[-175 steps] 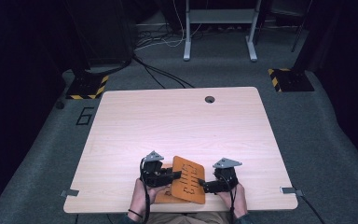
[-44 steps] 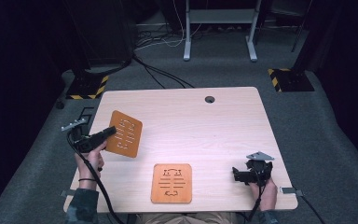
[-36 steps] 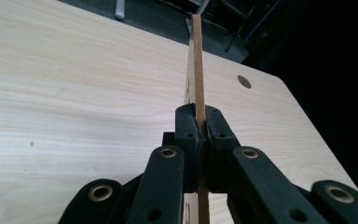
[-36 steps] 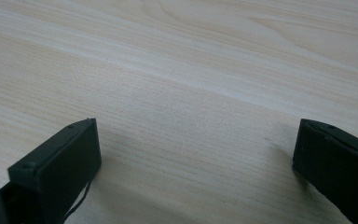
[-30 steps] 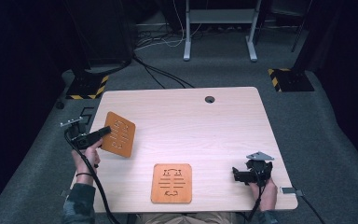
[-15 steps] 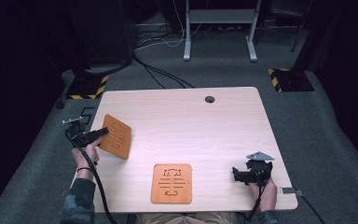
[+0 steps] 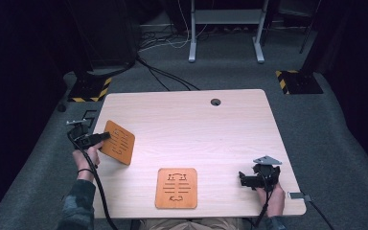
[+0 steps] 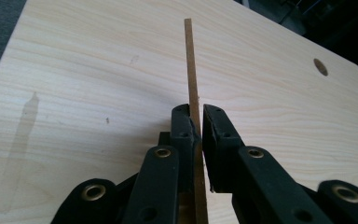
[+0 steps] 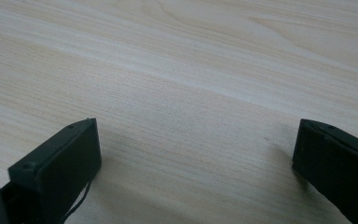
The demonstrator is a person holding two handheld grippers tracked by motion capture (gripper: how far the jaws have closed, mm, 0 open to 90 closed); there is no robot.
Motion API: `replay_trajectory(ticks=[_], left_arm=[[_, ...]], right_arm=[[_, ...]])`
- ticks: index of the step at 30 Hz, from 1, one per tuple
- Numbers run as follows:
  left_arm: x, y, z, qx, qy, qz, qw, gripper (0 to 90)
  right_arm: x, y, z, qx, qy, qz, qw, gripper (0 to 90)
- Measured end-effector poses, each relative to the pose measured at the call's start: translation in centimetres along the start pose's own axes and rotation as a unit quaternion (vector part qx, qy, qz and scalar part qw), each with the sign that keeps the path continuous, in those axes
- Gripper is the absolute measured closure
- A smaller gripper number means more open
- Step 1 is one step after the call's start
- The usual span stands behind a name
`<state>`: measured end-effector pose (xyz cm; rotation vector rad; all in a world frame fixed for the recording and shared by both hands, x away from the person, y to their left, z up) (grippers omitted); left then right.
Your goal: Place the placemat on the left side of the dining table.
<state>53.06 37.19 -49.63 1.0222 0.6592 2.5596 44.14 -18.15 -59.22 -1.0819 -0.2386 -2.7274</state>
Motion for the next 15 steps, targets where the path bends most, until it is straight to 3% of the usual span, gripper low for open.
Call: replay_trajectory(ticks=[7, 15], left_arm=[[-0.18, -0.77, -0.15, -0.003, -0.009, 0.018, 0.9998, 77.8], [-0.41, -0.96, -0.2, -0.021, -0.023, 0.046, 0.9985, 73.7]], right_arm=[[0.0, 0.0, 0.0, 0.0, 0.0, 0.0, 1.0, 0.0], [0.0, 0.0, 0.0, 0.0, 0.0, 0.0, 1.0, 0.0]])
Point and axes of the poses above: each handheld gripper's, and its own axes: x roughly backward along the jaws, z roughly out of its top, y roughly to its right, the point moved 9 cm from there along -x, roughly forward along the jaws, and after that the axes turned 6 degrees about -z, right-handed, at the moved point
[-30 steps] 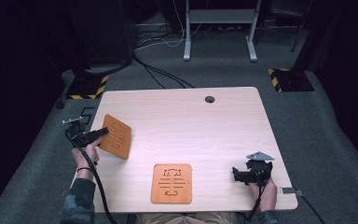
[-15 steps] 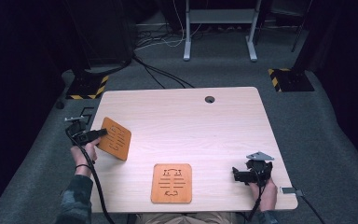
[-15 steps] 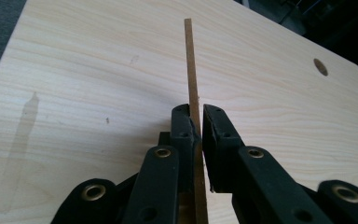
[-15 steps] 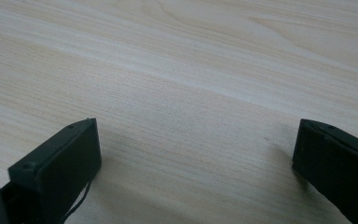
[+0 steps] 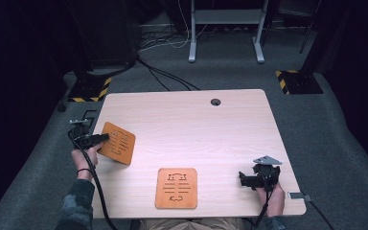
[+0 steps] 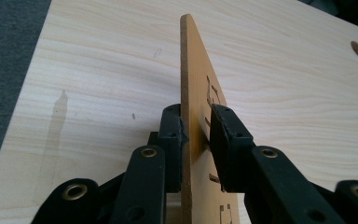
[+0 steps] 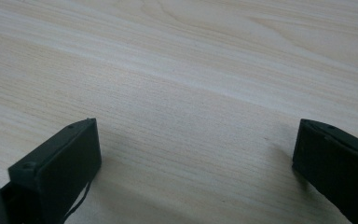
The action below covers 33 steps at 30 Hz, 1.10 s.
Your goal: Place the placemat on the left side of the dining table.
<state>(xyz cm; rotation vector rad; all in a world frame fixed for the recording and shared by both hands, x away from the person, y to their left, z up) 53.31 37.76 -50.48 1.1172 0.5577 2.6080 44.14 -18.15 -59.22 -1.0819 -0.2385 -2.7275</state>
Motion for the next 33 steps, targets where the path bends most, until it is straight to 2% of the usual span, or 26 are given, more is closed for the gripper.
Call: replay_trajectory(ticks=[3, 5, 7, 8, 9, 13, 14, 16, 21, 22, 26, 28, 30, 33], left_arm=[[-0.1, -0.3, 0.0, -0.015, -0.008, 0.01, 0.9998, 71.7], [-0.2, -0.4, -0.2, -0.013, -0.012, 0.017, 0.9997, 70.2], [-0.3, -0.6, -0.2, -0.021, -0.017, 0.017, 0.9995, 69.1], [-0.4, -0.6, -0.3, -0.014, -0.016, 0.021, 0.9996, 68.5], [-0.5, -0.8, -0.3, -0.022, -0.021, 0.023, 0.9993, 67.7], [-0.7, -1.1, -0.4, -0.027, -0.026, 0.024, 0.999, 66.1], [-0.7, -1.1, -0.5, -0.02, -0.026, 0.026, 0.9991, 65.9], [-0.8, -1.4, -0.6, -0.033, -0.03, 0.032, 0.9985, 64.3], [-1.1, -1.9, -1.1, -0.017, -0.032, 0.029, 0.999, 62.3], [-1.1, -2.1, -1.2, -0.023, -0.036, 0.028, 0.9987, 61.8], [-1.2, -2.2, -1.3, -0.013, -0.036, 0.027, 0.9989, 61.2], [-1.3, -2.3, -1.2, -0.023, -0.038, 0.026, 0.9987, 61.0], [-1.3, -2.3, -1.2, -0.015, -0.038, 0.028, 0.9988, 60.6], [-1.5, -2.4, -1.2, -0.021, -0.042, 0.029, 0.9985, 60.0]], right_arm=[[0.0, 0.0, 0.0, 0.0, 0.0, 0.0, 1.0, 0.0], [0.0, 0.0, 0.0, 0.0, 0.0, 0.0, 1.0, 0.0], [0.0, 0.0, 0.0, 0.0, 0.0, 0.0, 1.0, 0.0], [0.0, 0.0, 0.0, 0.0, 0.0, 0.0, 1.0, 0.0], [0.0, 0.0, 0.0, 0.0, 0.0, 0.0, 1.0, 0.0], [0.0, 0.0, 0.0, 0.0, 0.0, 0.0, 1.0, 0.0], [0.0, 0.0, 0.0, 0.0, 0.0, 0.0, 1.0, 0.0], [0.0, 0.0, 0.0, 0.0, 0.0, 0.0, 1.0, 0.0], [0.0, 0.0, 0.0, 0.0, 0.0, 0.0, 1.0, 0.0], [0.0, 0.0, 0.0, 0.0, 0.0, 0.0, 1.0, 0.0], [0.0, 0.0, 0.0, 0.0, 0.0, 0.0, 1.0, 0.0], [0.0, 0.0, 0.0, 0.0, 0.0, 0.0, 1.0, 0.0], [0.0, 0.0, 0.0, 0.0, 0.0, 0.0, 1.0, 0.0], [0.0, 0.0, 0.0, 0.0, 0.0, 0.0, 1.0, 0.0]])
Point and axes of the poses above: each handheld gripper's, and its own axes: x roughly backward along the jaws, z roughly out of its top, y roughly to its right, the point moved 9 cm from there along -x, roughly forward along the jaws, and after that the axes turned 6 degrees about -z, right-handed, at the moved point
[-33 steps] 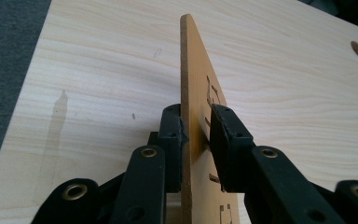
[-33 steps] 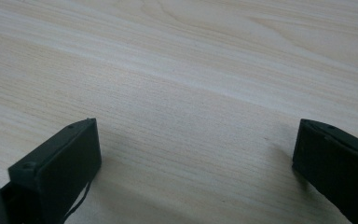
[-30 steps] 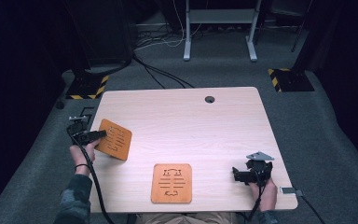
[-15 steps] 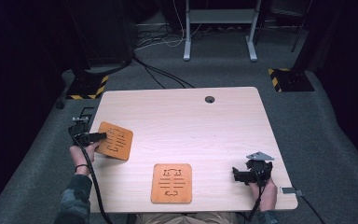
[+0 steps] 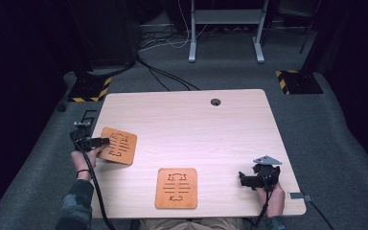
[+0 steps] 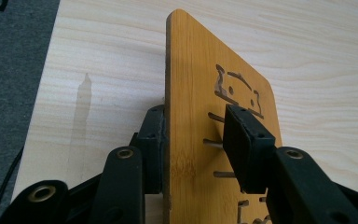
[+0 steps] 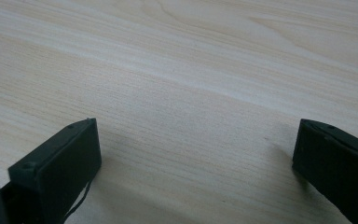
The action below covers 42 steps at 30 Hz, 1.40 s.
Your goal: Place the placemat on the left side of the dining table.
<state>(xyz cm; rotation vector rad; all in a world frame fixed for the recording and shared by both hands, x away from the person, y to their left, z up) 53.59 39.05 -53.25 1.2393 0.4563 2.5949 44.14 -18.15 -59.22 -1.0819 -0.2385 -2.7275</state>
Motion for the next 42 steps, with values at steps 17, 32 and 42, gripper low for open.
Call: replay_trajectory(ticks=[17, 32, 42], left_arm=[[-0.7, -0.8, -0.3, 0.005, -0.011, 0.003, 0.9999, 57.2], [-1.0, -1.4, -0.5, 0.003, -0.022, 0.005, 0.9997, 56.1], [-1.5, -1.9, -0.7, 0.01, -0.026, 0.004, 0.9996, 55.4]], right_arm=[[0.0, 0.0, 0.0, 0.0, 0.0, 0.0, 1.0, 0.0], [0.0, 0.0, 0.0, 0.0, 0.0, 0.0, 1.0, 0.0], [0.0, 0.0, 0.0, 0.0, 0.0, 0.0, 1.0, 0.0]])
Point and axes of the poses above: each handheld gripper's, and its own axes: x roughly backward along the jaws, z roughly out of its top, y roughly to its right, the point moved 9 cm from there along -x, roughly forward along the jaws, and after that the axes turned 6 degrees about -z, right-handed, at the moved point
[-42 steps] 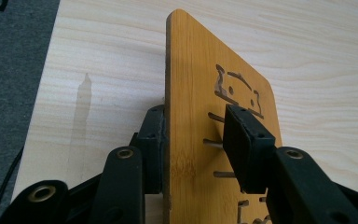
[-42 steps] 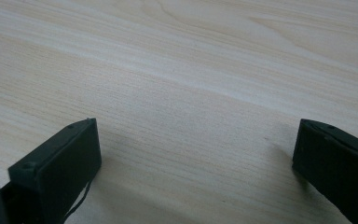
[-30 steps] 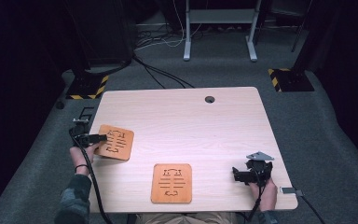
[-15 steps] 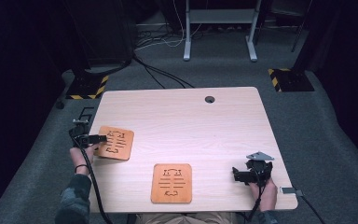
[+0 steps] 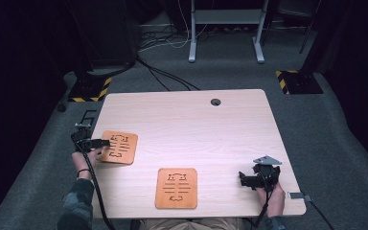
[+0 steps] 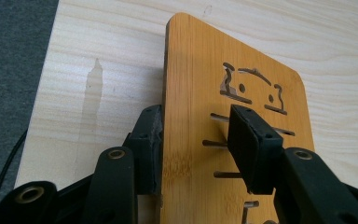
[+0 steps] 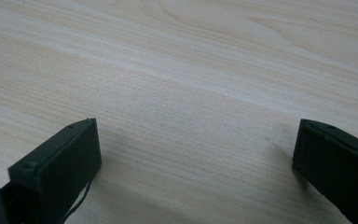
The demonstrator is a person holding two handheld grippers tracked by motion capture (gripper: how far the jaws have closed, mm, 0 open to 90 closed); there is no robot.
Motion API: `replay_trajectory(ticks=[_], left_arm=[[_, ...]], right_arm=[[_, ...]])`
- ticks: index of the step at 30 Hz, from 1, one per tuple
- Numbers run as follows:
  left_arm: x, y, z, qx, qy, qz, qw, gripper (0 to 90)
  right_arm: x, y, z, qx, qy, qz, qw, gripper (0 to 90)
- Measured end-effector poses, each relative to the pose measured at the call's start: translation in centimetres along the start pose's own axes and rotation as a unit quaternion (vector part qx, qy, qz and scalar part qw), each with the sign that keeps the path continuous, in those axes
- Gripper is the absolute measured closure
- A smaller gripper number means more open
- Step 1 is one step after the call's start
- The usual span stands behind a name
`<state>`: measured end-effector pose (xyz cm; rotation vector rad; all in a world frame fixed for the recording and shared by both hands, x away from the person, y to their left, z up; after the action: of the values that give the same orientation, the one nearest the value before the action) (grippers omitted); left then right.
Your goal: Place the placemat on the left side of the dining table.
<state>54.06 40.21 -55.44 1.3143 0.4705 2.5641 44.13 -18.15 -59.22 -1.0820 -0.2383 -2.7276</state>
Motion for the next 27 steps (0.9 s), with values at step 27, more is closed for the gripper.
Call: replay_trajectory(ticks=[27], left_arm=[[-1.2, -1.0, -0.8, 0.003, -0.006, 0.016, 0.9999, 54.5]], right_arm=[[0.0, 0.0, 0.0, 0.0, 0.0, 0.0, 1.0, 0.0]])
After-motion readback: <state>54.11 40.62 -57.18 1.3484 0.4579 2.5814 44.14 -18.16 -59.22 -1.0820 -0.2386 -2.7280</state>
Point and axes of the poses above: each handheld gripper's, and its own axes: x roughly backward along the jaws, z roughly out of its top, y roughly to its right, the point moved 9 cm from there along -x, roughly forward along the jaws, and after that the axes turned 6 degrees about -z, right-handed, at the moved point
